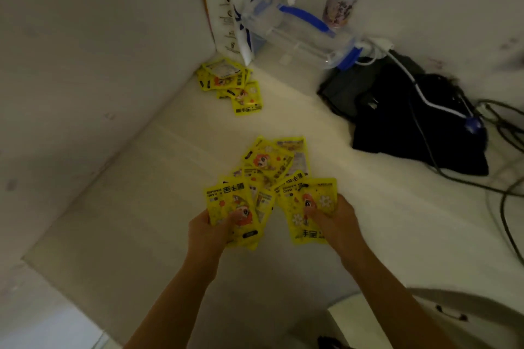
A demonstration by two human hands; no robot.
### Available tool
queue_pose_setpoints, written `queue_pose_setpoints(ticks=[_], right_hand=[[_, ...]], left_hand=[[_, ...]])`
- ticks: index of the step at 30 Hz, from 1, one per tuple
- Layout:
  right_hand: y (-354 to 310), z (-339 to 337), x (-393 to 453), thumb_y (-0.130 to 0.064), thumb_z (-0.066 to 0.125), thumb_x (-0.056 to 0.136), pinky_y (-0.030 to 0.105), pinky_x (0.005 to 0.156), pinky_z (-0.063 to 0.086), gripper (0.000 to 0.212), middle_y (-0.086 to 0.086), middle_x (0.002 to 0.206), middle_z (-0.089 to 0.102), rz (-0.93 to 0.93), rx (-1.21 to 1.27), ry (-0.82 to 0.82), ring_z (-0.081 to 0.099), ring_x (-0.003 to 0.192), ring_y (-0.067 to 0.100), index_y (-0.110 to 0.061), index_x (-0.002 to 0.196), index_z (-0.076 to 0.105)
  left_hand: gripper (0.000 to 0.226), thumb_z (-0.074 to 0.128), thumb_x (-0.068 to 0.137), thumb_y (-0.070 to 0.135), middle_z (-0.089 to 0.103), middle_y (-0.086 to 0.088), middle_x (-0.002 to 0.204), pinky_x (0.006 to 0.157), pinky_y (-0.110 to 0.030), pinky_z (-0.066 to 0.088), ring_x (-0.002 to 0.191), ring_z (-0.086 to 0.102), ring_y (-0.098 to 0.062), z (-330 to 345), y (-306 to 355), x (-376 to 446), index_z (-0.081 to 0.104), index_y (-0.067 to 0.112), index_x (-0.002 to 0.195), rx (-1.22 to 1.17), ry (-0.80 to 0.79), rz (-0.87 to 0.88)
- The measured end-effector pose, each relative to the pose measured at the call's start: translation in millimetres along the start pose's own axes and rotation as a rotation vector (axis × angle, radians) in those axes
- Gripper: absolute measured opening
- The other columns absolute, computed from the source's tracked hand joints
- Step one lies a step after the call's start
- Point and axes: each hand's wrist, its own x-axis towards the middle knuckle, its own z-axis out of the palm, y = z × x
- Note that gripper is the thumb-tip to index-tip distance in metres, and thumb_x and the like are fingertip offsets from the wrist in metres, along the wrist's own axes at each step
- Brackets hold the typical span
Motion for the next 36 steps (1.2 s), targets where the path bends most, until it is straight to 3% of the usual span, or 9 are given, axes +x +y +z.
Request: queue_pose_setpoints(ticks=[3, 8, 13, 16, 23, 29, 34, 36], right_hand=[[21.5, 9.8, -36.0, -0.042, 0.073, 0.068, 0.048, 0.079, 0.057, 0.045, 0.004, 0.1, 0.071, 0.003, -0.004, 0.077, 0.069, 0.089, 0.025, -0.02, 0.106, 0.063], [58.7, 16.1, -95.4, -0.028, 0.072, 0.077, 0.049, 0.081, 0.057, 0.027, 0.003, 0.095, 0.071, 0.07, 0.052, 0.174, 0.069, 0.087, 0.025, -0.02, 0.102, 0.064], [103.8, 4.6, -145.0, -0.043, 0.07, 0.062, 0.05, 0.079, 0.058, 0.045, 0.0, 0.091, 0.073, 0.117, 0.176, 0.295, 0.071, 0.085, 0.022, -0.022, 0.1, 0.065], [127.1, -9.0, -175.8, -0.031, 0.073, 0.073, 0.05, 0.079, 0.058, 0.03, 0.001, 0.091, 0.073, 0.154, 0.256, 0.37, 0.071, 0.085, 0.021, -0.021, 0.1, 0.065], [192.7, -38.3, -249.2, -0.017, 0.073, 0.076, 0.05, 0.077, 0.058, 0.026, 0.006, 0.091, 0.073, 0.265, 0.42, 0.543, 0.07, 0.083, 0.025, -0.015, 0.1, 0.064], [263.7, -69.8, -326.2, -0.016, 0.072, 0.076, 0.05, 0.079, 0.058, 0.03, 0.008, 0.097, 0.072, 0.347, 0.562, 0.68, 0.07, 0.086, 0.027, -0.013, 0.105, 0.062], [334.7, -99.6, -395.0, -0.018, 0.075, 0.076, 0.048, 0.082, 0.057, 0.032, 0.004, 0.097, 0.072, 0.429, 0.657, 0.785, 0.069, 0.088, 0.024, -0.017, 0.106, 0.063], [361.7, -111.7, -422.2, -0.018, 0.074, 0.077, 0.043, 0.079, 0.058, 0.031, 0.003, 0.096, 0.072, 0.461, 0.687, 0.82, 0.069, 0.086, 0.022, -0.017, 0.105, 0.063]], left_hand=[[0.011, 0.072, 0.079, 0.008, 0.076, -0.005, 0.079, 0.056, -0.034, 0.058, 0.072, 0.074, -0.024, -17.9, -15.6, -16.6, 0.072, 0.012, 0.09, 0.042, -0.084, -0.014], [0.012, 0.074, 0.08, 0.011, 0.076, -0.004, 0.082, 0.059, -0.035, 0.059, 0.074, 0.074, -0.021, -34.7, -38.9, -41.2, 0.073, 0.015, 0.091, 0.177, -0.194, -0.027], [0.011, 0.074, 0.08, 0.011, 0.075, -0.01, 0.084, 0.066, -0.043, 0.06, 0.078, 0.073, -0.028, -30.0, -57.9, -68.7, 0.074, 0.014, 0.09, 0.324, -0.316, 0.023], [0.012, 0.073, 0.079, 0.009, 0.076, -0.008, 0.084, 0.069, -0.045, 0.06, 0.079, 0.073, -0.028, -18.7, -70.0, -86.7, 0.074, 0.013, 0.09, 0.359, -0.4, 0.028], [0.012, 0.073, 0.078, 0.006, 0.075, 0.004, 0.073, 0.059, -0.026, 0.057, 0.068, 0.072, -0.012, 24.5, -103.3, -138.7, 0.072, 0.016, 0.085, 0.438, -0.601, 0.031], [0.016, 0.075, 0.077, 0.009, 0.075, 0.001, 0.081, 0.068, -0.03, 0.057, 0.073, 0.071, -0.015, 54.0, -153.8, -202.2, 0.072, 0.014, 0.092, 0.563, -0.716, 0.016], [0.012, 0.074, 0.078, 0.008, 0.072, 0.001, 0.08, 0.055, -0.021, 0.054, 0.064, 0.069, -0.004, 77.9, -210.2, -280.4, 0.069, 0.016, 0.085, 0.629, -0.79, 0.032], [0.012, 0.074, 0.077, 0.007, 0.073, -0.003, 0.084, 0.062, -0.024, 0.056, 0.069, 0.07, -0.009, 87.2, -234.7, -310.7, 0.069, 0.016, 0.084, 0.643, -0.811, 0.011]])
